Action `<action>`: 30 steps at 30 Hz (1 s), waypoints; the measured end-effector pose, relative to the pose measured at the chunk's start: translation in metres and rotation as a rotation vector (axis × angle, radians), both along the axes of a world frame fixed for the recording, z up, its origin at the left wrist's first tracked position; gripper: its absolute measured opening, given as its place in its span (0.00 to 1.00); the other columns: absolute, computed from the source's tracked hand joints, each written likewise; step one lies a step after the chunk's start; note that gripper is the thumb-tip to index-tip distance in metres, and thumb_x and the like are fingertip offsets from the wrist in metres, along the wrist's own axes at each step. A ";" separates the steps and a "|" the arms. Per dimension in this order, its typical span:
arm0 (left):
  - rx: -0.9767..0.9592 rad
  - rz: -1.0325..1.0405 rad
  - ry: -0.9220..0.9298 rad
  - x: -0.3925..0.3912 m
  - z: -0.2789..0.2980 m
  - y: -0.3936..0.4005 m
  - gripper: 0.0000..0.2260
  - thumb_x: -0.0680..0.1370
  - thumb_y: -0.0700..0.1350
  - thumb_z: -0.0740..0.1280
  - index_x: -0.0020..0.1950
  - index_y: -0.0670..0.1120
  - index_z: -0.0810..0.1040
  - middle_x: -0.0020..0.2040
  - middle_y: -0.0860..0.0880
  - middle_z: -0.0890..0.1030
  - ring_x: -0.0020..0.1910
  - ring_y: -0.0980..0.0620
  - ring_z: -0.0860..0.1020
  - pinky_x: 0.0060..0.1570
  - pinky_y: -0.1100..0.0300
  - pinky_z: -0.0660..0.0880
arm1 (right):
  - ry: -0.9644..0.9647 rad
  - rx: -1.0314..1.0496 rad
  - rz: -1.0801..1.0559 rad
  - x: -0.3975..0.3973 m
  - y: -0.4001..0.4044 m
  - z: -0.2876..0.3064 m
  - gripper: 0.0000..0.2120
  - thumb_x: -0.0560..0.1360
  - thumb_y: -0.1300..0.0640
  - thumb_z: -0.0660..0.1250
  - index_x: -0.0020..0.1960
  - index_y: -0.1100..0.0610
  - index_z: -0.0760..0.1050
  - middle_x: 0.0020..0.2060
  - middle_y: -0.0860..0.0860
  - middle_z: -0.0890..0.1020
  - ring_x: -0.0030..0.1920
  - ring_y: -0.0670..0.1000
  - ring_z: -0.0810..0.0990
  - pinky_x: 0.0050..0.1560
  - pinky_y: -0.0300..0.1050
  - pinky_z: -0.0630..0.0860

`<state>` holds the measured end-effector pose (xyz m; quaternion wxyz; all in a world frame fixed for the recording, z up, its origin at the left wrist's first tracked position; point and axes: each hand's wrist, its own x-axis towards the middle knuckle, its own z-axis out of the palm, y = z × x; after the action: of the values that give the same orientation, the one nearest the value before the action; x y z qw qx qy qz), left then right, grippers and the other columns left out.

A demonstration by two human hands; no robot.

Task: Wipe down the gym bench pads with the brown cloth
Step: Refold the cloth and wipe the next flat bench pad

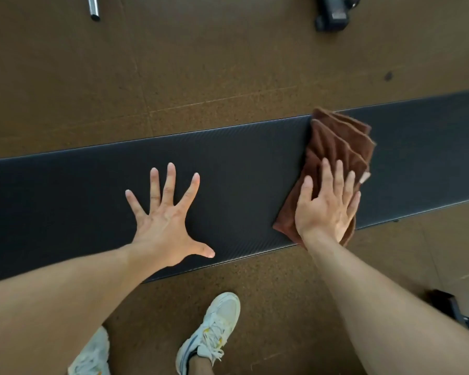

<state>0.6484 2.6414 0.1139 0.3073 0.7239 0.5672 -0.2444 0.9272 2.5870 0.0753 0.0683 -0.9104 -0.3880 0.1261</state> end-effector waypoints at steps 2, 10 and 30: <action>0.005 0.006 -0.017 -0.001 -0.001 0.000 0.68 0.59 0.77 0.72 0.73 0.63 0.19 0.71 0.49 0.14 0.69 0.43 0.14 0.69 0.28 0.27 | 0.037 0.053 -0.275 -0.016 -0.015 -0.001 0.28 0.85 0.38 0.50 0.84 0.41 0.53 0.85 0.43 0.52 0.85 0.50 0.43 0.84 0.56 0.40; -0.004 -0.026 -0.142 -0.016 -0.002 0.000 0.67 0.62 0.73 0.75 0.77 0.61 0.23 0.73 0.46 0.16 0.71 0.40 0.16 0.67 0.25 0.27 | 0.108 0.070 -0.341 -0.114 -0.032 0.001 0.28 0.87 0.42 0.51 0.85 0.44 0.52 0.86 0.45 0.50 0.85 0.52 0.40 0.84 0.56 0.37; 0.247 0.855 -0.449 -0.412 -0.010 -0.034 0.29 0.85 0.59 0.52 0.84 0.55 0.46 0.84 0.58 0.42 0.81 0.61 0.40 0.82 0.50 0.44 | 0.142 -0.119 0.985 -0.506 0.108 0.014 0.28 0.85 0.35 0.51 0.84 0.36 0.51 0.85 0.39 0.48 0.84 0.47 0.38 0.82 0.56 0.35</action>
<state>0.2364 2.6069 0.1041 0.4066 0.4922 0.7578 0.1344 0.4213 2.6953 0.0889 -0.0250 -0.6105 -0.7584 0.2268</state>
